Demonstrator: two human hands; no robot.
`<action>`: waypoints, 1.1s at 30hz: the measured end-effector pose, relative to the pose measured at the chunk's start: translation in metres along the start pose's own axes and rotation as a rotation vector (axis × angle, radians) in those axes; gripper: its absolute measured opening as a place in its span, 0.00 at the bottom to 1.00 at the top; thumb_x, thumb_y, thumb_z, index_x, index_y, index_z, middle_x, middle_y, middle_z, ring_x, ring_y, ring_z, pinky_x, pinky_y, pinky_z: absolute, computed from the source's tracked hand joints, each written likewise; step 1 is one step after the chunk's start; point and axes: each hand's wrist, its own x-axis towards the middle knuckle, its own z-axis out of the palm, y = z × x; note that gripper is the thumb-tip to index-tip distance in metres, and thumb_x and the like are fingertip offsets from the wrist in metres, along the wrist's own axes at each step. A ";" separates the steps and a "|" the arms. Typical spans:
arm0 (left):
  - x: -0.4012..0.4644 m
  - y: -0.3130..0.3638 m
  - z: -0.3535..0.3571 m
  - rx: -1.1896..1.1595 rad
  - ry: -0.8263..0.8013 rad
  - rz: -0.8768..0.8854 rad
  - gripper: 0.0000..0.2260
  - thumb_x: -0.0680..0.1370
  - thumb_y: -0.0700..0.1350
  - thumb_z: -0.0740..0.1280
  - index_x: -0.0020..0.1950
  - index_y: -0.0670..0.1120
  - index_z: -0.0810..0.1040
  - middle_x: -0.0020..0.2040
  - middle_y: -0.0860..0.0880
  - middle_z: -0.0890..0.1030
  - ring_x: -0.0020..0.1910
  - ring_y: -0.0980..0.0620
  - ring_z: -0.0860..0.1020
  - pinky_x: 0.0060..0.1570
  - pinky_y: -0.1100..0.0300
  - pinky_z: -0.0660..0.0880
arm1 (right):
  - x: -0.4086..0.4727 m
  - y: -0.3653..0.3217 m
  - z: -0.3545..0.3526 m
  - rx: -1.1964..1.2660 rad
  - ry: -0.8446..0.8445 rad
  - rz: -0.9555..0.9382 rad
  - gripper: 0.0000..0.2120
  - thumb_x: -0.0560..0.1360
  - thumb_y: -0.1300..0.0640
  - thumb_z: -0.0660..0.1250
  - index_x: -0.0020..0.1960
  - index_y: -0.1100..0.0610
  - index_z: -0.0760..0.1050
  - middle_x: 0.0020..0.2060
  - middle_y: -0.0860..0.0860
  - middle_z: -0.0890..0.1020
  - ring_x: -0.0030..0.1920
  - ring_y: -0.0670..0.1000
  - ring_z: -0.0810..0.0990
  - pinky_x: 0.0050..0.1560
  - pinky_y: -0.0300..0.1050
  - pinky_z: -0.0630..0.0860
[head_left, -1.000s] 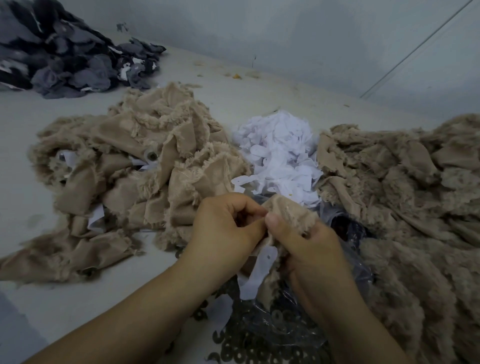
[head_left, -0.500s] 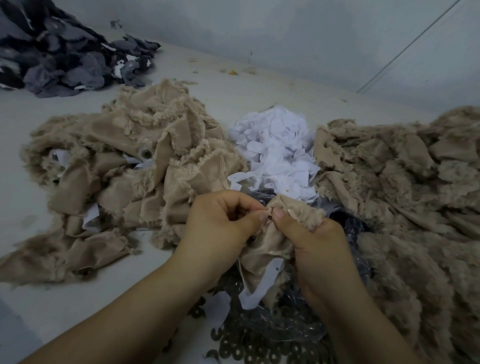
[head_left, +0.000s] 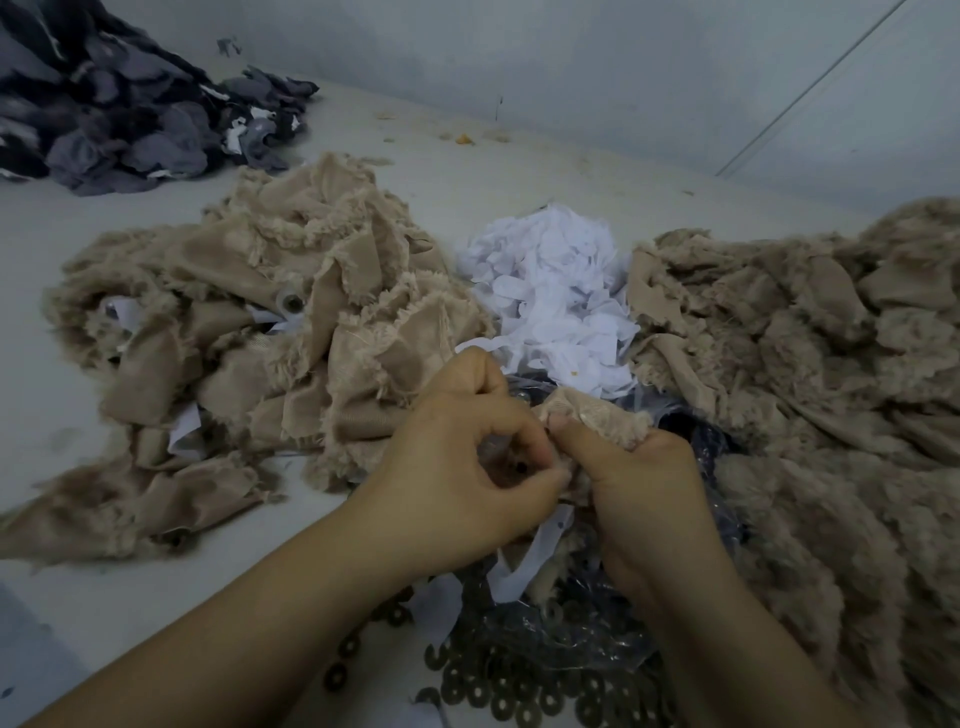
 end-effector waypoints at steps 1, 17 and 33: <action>-0.001 -0.001 -0.001 0.018 -0.039 0.002 0.07 0.67 0.49 0.79 0.36 0.50 0.83 0.42 0.52 0.69 0.41 0.56 0.71 0.38 0.71 0.67 | 0.000 0.000 0.000 0.001 0.012 0.004 0.14 0.72 0.60 0.75 0.34 0.70 0.78 0.32 0.65 0.82 0.31 0.61 0.82 0.34 0.53 0.80; -0.006 -0.001 0.009 0.249 -0.181 0.155 0.07 0.68 0.46 0.79 0.36 0.49 0.82 0.42 0.53 0.68 0.46 0.52 0.70 0.43 0.54 0.71 | 0.002 0.003 0.002 0.057 -0.002 -0.002 0.12 0.73 0.63 0.74 0.32 0.63 0.79 0.28 0.57 0.79 0.30 0.55 0.79 0.33 0.47 0.76; 0.000 -0.020 0.016 -0.370 0.188 -0.280 0.04 0.71 0.41 0.77 0.37 0.47 0.85 0.34 0.45 0.83 0.36 0.39 0.81 0.37 0.44 0.81 | -0.009 -0.002 0.006 -0.117 0.026 -0.119 0.23 0.71 0.57 0.76 0.25 0.57 0.67 0.21 0.52 0.65 0.23 0.49 0.60 0.24 0.41 0.60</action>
